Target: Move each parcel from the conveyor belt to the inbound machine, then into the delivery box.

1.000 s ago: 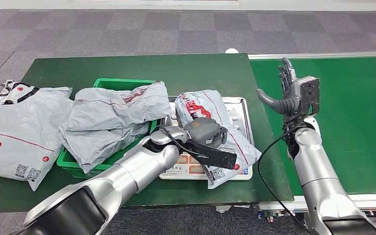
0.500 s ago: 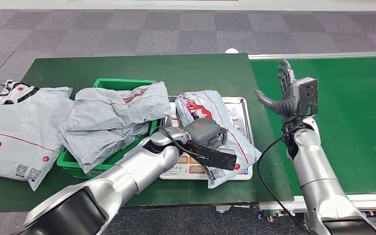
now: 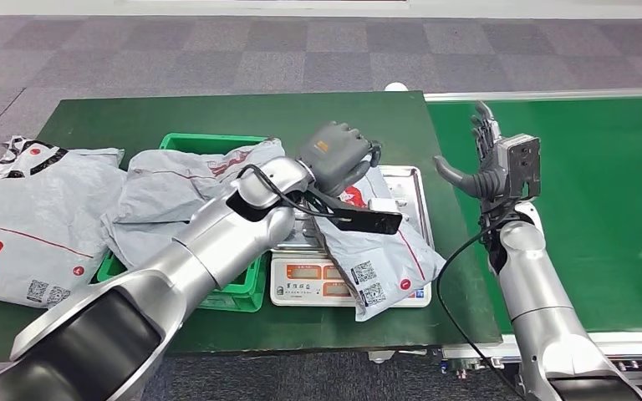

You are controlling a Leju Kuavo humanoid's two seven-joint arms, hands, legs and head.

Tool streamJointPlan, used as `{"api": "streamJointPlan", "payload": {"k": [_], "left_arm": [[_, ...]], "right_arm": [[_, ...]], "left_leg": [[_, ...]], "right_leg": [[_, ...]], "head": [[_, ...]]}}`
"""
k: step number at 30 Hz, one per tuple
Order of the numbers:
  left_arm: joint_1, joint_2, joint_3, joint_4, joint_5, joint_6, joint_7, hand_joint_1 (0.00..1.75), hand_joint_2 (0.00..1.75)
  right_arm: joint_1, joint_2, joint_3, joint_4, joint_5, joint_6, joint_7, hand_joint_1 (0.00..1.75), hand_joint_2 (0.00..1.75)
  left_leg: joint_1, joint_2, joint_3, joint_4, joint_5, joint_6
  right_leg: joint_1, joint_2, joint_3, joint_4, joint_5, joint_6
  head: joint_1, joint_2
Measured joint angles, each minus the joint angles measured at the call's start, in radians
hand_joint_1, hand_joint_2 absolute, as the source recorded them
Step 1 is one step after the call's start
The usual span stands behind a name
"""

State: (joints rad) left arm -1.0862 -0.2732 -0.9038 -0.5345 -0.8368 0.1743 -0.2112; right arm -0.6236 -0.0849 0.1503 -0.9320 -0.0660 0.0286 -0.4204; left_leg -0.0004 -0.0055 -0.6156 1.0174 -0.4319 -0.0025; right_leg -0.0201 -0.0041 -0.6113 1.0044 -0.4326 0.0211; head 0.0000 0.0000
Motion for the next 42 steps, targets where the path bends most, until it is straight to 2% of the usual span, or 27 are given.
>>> {"api": "streamJointPlan", "payload": {"k": [5,6,9,10,14,18,26,33,37,42], "left_arm": [[-0.018,0.019,0.049,-0.060,-0.073,-0.013,0.011,1.75,1.75],[-0.018,0.020,0.058,-0.067,-0.083,-0.014,0.012,1.62,1.75],[-0.018,0.021,0.082,-0.083,-0.094,-0.039,0.013,0.31,1.75],[-0.018,0.020,0.092,-0.087,-0.084,-0.061,0.011,0.00,1.75],[-0.005,0.014,0.158,-0.089,0.018,-0.184,-0.040,0.00,1.75],[0.019,0.015,0.201,-0.083,0.070,-0.237,-0.117,0.00,1.75],[0.056,0.026,0.208,-0.063,0.084,-0.273,-0.162,0.00,1.75],[0.058,0.036,0.202,-0.038,0.147,-0.423,-0.253,0.00,1.75],[0.071,0.037,0.178,-0.017,0.134,-0.420,-0.271,0.00,1.75],[0.112,0.036,0.124,0.017,0.100,-0.345,-0.285,0.00,1.75]], "right_arm": [[0.043,0.004,-0.029,-0.046,0.028,0.003,0.010,0.00,1.75],[0.048,0.006,-0.035,-0.054,0.034,0.003,0.015,0.00,1.75],[0.055,0.012,-0.055,-0.077,0.054,0.005,0.035,0.00,1.75],[0.057,0.014,-0.063,-0.084,0.061,0.006,0.041,0.00,1.75],[0.061,0.018,-0.090,-0.101,0.081,0.021,0.053,0.00,1.75],[0.062,0.018,-0.104,-0.103,0.085,0.042,0.050,0.00,1.75],[0.062,0.013,-0.115,-0.103,0.070,0.060,0.043,0.00,1.75],[0.027,0.005,-0.114,-0.073,0.048,0.077,0.038,0.00,1.75],[0.015,0.004,-0.114,-0.058,0.039,0.074,0.036,0.00,1.75],[0.015,0.002,-0.112,-0.051,0.032,0.072,0.033,0.00,1.75]], "left_leg": [[0.000,0.000,0.000,0.000,0.000,0.000],[0.000,0.000,0.000,0.000,0.000,0.000],[0.000,0.000,0.000,0.000,0.000,0.000],[0.000,0.000,0.000,0.000,0.000,0.000],[0.000,0.000,0.000,0.000,0.000,0.000],[0.000,0.000,0.000,0.000,0.000,0.000],[0.000,0.000,0.000,0.000,0.000,0.000],[0.000,0.000,0.000,0.000,0.000,0.000],[0.000,0.000,0.000,0.000,0.000,0.000],[0.000,0.000,0.000,0.000,0.000,0.000]], "right_leg": [[0.000,0.000,0.000,0.000,0.000,0.000],[0.000,0.000,0.000,0.000,0.000,0.000],[0.000,0.000,0.000,0.000,0.000,0.000],[0.000,0.000,0.000,0.000,0.000,0.000],[0.000,0.000,0.000,0.000,0.000,0.000],[0.000,0.000,0.000,0.000,0.000,0.000],[0.000,0.000,0.000,0.000,0.000,0.000],[0.000,0.000,0.000,0.000,0.000,0.000],[0.000,0.000,0.000,0.000,0.000,0.000],[0.000,0.000,0.000,0.000,0.000,0.000]], "head": [[0.000,0.000],[0.000,0.000],[0.000,0.000],[0.000,0.000],[0.000,0.000],[0.000,0.000],[0.000,0.000],[0.000,0.000],[0.000,0.000],[0.000,0.000]]}}
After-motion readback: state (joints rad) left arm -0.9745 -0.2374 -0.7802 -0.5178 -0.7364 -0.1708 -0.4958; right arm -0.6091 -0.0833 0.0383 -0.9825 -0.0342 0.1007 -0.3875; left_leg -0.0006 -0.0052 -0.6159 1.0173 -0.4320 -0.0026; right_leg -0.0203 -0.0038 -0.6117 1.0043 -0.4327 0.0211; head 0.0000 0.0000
